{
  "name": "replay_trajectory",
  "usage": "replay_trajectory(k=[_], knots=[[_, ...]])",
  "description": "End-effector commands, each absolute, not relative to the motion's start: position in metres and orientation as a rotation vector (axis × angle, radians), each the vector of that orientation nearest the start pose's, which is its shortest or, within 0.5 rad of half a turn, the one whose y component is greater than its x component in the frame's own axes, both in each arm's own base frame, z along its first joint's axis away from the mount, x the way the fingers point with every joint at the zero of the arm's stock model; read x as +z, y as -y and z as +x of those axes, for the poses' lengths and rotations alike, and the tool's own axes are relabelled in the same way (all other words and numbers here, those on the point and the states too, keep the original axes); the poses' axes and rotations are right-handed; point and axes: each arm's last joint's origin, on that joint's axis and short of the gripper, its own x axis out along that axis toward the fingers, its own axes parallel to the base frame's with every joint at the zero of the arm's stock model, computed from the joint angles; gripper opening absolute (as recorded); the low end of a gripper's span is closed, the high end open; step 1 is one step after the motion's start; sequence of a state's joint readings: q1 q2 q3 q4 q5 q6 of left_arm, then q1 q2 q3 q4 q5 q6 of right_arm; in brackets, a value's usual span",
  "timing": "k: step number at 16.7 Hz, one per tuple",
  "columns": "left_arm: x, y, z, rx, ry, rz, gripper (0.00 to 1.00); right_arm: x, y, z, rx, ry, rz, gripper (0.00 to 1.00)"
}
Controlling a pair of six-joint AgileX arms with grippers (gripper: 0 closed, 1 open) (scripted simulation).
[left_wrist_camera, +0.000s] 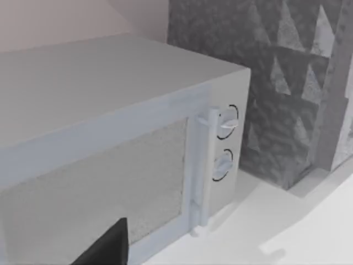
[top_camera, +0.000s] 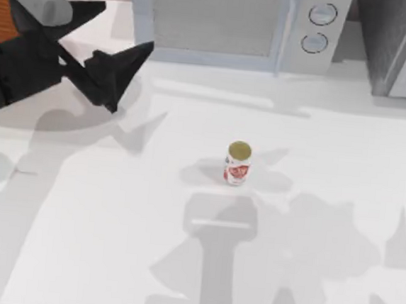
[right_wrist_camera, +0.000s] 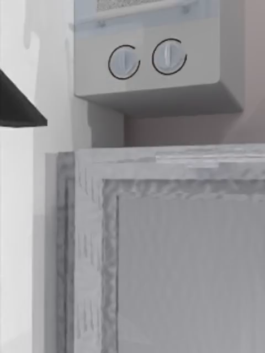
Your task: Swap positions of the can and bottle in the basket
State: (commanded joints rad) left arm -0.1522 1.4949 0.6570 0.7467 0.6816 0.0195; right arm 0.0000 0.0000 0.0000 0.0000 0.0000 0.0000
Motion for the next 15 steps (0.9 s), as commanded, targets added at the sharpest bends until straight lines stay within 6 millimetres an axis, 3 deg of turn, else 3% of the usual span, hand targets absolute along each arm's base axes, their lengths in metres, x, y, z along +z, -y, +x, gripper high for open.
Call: replay_trajectory(k=[2, 4, 8, 11, 15], knots=[[0.234, 0.046, 0.258, -0.677, -0.058, -0.010, 1.00, 0.160, 0.001, 0.106, 0.000, 0.000, 0.000, 1.00], [0.242, 0.032, 0.216, -0.539, -0.036, -0.001, 1.00, 0.160, 0.001, 0.106, 0.000, 0.000, 0.000, 1.00], [0.225, 0.014, 0.149, -0.297, 0.002, 0.007, 1.00, 0.160, 0.001, 0.106, 0.000, 0.000, 0.000, 1.00], [0.199, 0.007, 0.120, -0.153, 0.016, 0.007, 1.00, 0.160, 0.001, 0.106, 0.000, 0.000, 0.000, 1.00], [0.169, 0.002, 0.107, -0.031, 0.007, 0.002, 1.00, 0.160, 0.001, 0.106, 0.000, 0.000, 0.000, 1.00]])
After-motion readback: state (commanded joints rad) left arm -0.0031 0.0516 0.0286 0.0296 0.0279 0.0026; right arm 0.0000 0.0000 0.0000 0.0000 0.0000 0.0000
